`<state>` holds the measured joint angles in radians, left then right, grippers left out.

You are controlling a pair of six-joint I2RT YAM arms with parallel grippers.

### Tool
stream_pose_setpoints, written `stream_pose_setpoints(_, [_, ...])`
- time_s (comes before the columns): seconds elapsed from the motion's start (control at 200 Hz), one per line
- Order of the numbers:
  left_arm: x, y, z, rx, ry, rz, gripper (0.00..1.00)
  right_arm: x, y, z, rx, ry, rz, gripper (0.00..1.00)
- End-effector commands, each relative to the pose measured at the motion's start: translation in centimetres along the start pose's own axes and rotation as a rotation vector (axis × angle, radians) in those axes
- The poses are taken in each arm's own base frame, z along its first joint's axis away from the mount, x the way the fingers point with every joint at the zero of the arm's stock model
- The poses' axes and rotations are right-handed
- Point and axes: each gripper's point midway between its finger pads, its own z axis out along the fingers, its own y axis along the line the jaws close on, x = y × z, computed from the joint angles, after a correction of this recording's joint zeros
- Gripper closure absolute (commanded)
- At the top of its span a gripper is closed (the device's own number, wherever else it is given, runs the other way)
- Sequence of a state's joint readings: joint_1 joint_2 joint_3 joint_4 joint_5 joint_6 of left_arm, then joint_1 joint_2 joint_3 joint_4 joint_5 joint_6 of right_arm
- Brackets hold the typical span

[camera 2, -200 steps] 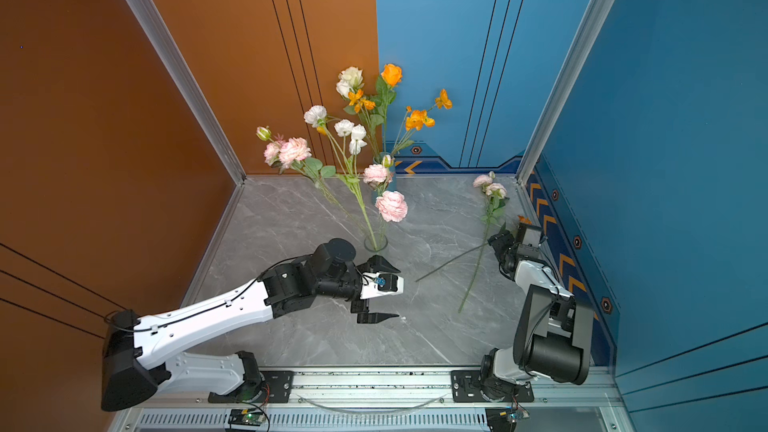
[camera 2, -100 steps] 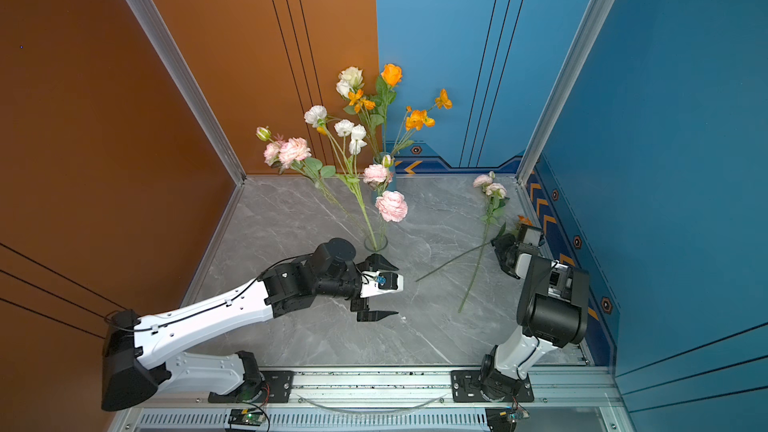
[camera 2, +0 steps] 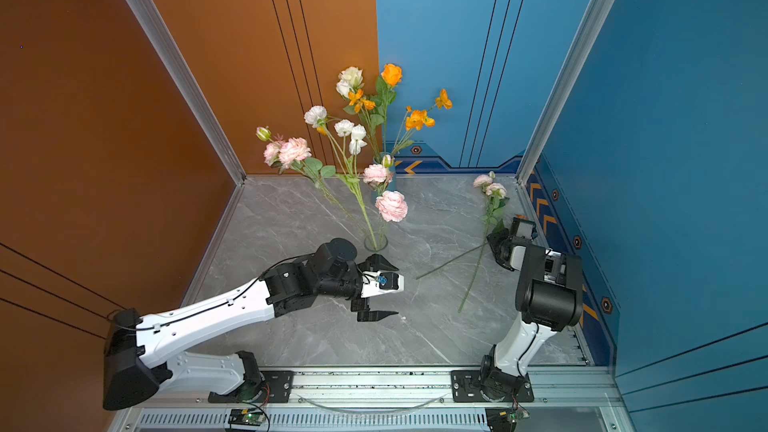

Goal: Arrange the flowers into the vase
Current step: 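Lower the right gripper onto the orange gerbera stem and pinch it, then lift the orange gerbera high toward the glass vase with the right gripper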

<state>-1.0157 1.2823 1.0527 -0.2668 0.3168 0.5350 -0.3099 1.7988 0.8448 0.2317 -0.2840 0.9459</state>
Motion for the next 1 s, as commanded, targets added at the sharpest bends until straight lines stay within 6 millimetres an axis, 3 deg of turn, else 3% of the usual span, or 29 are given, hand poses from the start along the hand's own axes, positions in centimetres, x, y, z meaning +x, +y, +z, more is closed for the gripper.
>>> stream_pose_setpoints(0.0, [0.1,0.1,-0.1,0.001,0.014,0.015,0.02,-0.4,0.1,0.6,0.009,-0.021,0.003,0.62])
stream_pose_setpoints(0.395, [0.1,-0.3,0.0,0.012,0.021,0.021,0.02,-0.5,0.0,0.8,0.010,-0.023,0.001,0.90])
stream_pose_setpoints(0.481, [0.1,-0.4,0.1,0.012,0.020,0.025,0.02,-0.5,0.3,0.7,0.000,-0.025,-0.007,1.00])
stream_pose_setpoints(0.586, [0.2,-0.4,0.1,0.015,0.025,0.025,0.02,-0.8,1.8,-0.1,-0.081,-0.051,-0.012,1.00])
stream_pose_setpoints(0.761, [0.1,-0.4,0.0,0.011,0.029,0.032,0.02,-0.1,4.9,-3.7,-0.207,-0.070,-0.050,1.00])
stream_pose_setpoints(0.896, [-0.4,-0.2,-1.2,0.010,0.004,0.035,0.02,1.2,7.3,-8.3,-0.240,-0.114,-0.173,1.00])
stream_pose_setpoints(0.996, [-1.8,0.4,-3.3,0.014,-0.072,0.018,0.02,1.7,9.6,-12.3,-0.227,-0.191,-0.312,1.00])
